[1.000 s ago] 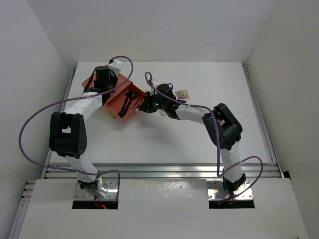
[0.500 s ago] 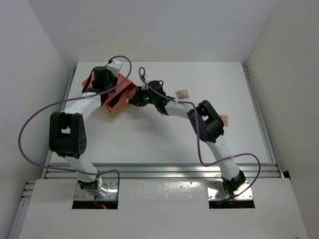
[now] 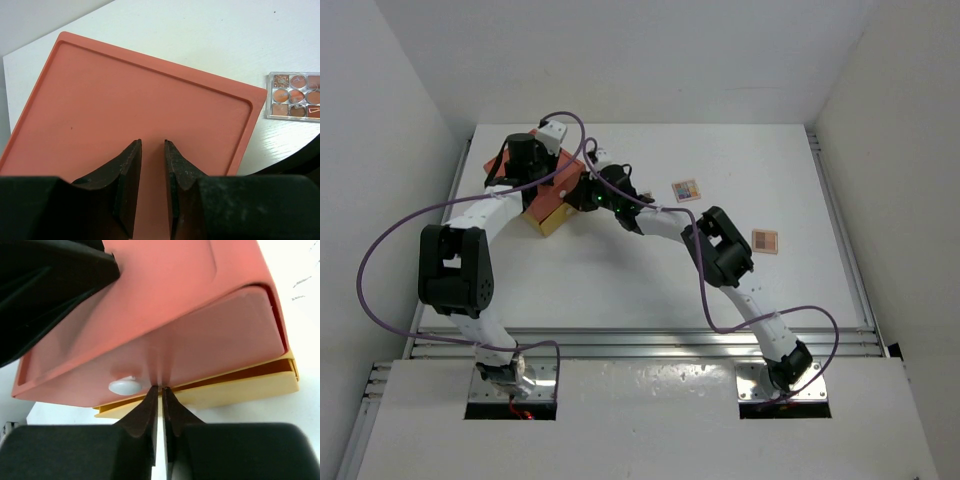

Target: Organize the makeup

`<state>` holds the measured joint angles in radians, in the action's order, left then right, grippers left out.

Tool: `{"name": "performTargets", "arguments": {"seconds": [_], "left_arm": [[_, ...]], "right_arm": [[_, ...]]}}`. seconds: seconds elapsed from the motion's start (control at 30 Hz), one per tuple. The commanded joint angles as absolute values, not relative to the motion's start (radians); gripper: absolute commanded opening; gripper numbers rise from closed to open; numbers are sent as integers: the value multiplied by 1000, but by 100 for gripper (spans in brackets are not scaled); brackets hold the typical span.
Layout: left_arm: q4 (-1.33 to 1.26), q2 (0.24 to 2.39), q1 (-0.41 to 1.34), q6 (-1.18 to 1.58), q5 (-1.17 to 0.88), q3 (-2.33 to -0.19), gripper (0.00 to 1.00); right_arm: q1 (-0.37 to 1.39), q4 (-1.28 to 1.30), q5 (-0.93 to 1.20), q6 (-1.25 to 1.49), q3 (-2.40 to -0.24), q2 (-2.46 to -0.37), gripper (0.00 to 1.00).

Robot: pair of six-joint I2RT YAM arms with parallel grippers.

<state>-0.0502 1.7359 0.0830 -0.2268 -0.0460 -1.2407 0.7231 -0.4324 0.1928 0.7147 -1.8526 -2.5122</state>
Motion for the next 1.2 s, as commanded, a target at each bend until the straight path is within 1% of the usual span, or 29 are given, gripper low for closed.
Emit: {"name": "performTargets", "arguments": {"seconds": [0.0,0.03,0.1,0.13,0.17,0.23,0.33,0.53,0.77,0.83,0.97,1.07,1.1,1.17], "left_arm": [[135,1769,78,-202,-103,-1192,31],[135,1769,78,-202,-103,-1201,31],[135,1769,78,-202,-103,-1201,31],[135,1769,78,-202,-103,-1201,31],[135,1769,78,-202,-103,-1201,31],[135,1769,78,-202,-103,-1201,31],[126,1769,78,-202,-103,-1201,31],[117,1769,78,-202,-103,-1192,31],[97,1759,78,-202,-103,-1192,31],[97,1759,78,-202,-103,-1192,31],[97,1759,78,-202,-103,-1192,31],[97,1759,78,-202,-103,-1192,31],[97,1759,78,-202,-103,-1192,31],[97,1759,78,-202,-103,-1192,31]], "right_arm": [[730,-486,153,698,-1878,-2508,9],[732,-485,176,678,-1855,-2505,16],[732,-471,190,640,-1809,-2473,25],[732,-456,184,631,-1771,-2462,35],[738,-450,178,618,-1729,-2451,38],[745,-431,152,554,-1701,-2424,43],[750,-388,152,508,-1736,-2444,46],[759,-397,176,492,-1808,-2505,54],[759,-407,169,471,-1865,-2548,55],[759,-402,163,465,-1881,-2560,52],[759,-406,150,462,-1905,-2574,50],[759,-410,149,443,-1914,-2576,42],[759,-414,150,443,-1910,-2576,38],[759,-423,150,437,-1908,-2571,34]]}}
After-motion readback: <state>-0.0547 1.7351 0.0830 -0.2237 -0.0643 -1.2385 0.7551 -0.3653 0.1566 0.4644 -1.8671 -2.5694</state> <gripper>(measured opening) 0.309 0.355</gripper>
